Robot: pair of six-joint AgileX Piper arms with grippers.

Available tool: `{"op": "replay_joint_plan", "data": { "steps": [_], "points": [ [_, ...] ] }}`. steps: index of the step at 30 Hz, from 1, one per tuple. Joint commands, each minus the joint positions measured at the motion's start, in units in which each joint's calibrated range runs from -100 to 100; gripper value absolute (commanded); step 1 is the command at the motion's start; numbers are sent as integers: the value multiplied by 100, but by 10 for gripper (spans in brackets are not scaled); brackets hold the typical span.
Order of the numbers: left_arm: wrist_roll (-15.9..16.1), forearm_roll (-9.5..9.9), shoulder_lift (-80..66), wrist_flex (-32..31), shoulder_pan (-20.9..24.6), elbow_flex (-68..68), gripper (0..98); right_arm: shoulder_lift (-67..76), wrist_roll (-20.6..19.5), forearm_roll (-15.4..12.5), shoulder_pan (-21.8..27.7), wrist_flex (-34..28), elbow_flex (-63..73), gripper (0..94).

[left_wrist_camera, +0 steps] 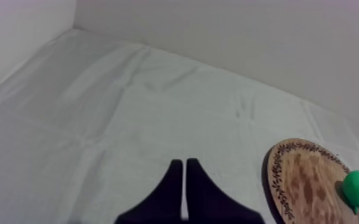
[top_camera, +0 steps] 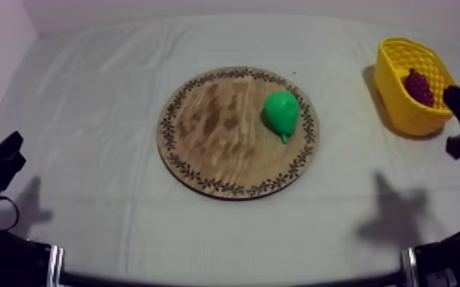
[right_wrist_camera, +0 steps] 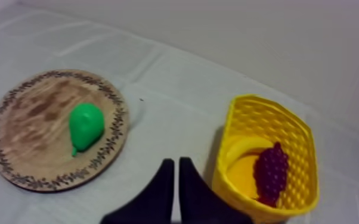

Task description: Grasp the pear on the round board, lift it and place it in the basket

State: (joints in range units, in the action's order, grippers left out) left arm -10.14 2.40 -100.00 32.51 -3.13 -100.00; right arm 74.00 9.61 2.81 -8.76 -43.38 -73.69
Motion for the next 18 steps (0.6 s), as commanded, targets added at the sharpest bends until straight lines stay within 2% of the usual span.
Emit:
{"op": "replay_joint_plan", "data": {
  "steps": [1, 9, 18],
  "points": [
    [1, 2, 0, -1, -2, 0, 1, -1248, -240, 183, -454, -505, 1596, 4],
    [1, 2, 0, -1, -2, 0, 1, -3724, -990, 761, -1453, -2363, 4493, 3],
    [1, 2, 0, -1, -2, 0, 1, -5996, -1670, 1180, -1977, -4294, 6639, 3]
  ]
}}
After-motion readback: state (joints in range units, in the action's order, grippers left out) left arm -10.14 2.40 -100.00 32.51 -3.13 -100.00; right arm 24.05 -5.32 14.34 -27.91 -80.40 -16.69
